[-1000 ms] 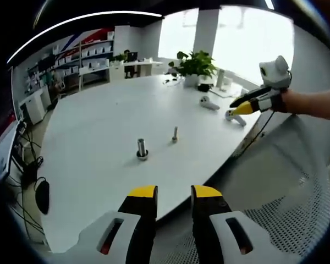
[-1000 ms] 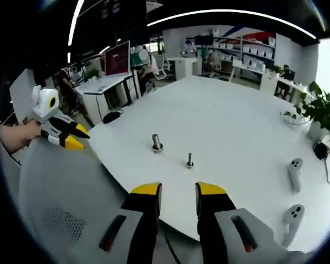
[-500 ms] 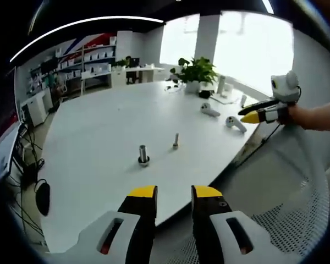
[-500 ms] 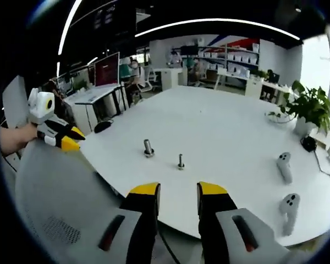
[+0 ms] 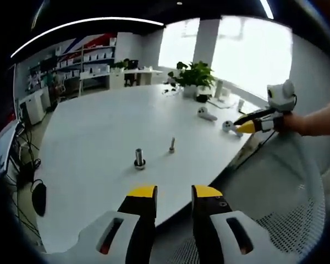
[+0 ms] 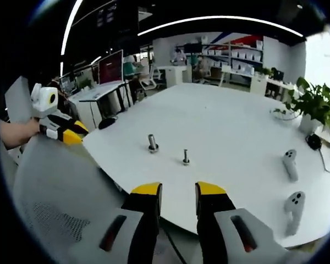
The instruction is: Place the washer onto the threaded stud by aligning its center hole with the stud, sliding it down to the base, and recovering from edge contact or off-axis alignment until the washer reaches the visible bottom stop.
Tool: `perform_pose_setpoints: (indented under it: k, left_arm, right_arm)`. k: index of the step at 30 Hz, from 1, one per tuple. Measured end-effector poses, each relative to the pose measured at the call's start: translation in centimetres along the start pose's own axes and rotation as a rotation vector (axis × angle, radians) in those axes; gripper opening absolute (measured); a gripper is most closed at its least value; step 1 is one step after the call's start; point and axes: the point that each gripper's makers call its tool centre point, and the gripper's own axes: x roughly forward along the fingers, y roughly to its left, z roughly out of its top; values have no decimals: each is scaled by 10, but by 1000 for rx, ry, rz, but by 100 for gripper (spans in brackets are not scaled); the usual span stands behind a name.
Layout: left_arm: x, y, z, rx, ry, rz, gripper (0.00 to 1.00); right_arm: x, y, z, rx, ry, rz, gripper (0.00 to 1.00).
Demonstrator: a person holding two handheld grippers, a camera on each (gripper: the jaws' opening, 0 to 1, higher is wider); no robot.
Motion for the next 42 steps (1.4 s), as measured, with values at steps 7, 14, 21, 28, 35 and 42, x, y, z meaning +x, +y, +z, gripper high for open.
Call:
perform_pose_setpoints:
  k: [7,14,21,28,35,42]
  left_arm:
    - [-1,3,7,-22,-36,5,22]
    - [-1,4,9,-19,-39,9,21]
    - [-2,6,14,-32,-64,18,21]
    - [-6,9,18,-30,-94,41,21]
    - [-9,12,26,-50,-139,59,21]
    - [-8,14,24,-56,-121,77,21]
  right_arm:
    - [1,0,-1,32,1,21,26]
    - [3,2,-6,38,30,41,26]
    - [3,4,-5,22,28,46,26]
    - [2,5,-2,33,8,57,26]
    - [0,6,1,44,-16,69,26]
    - [-2,-1,6,74,-60,64,26]
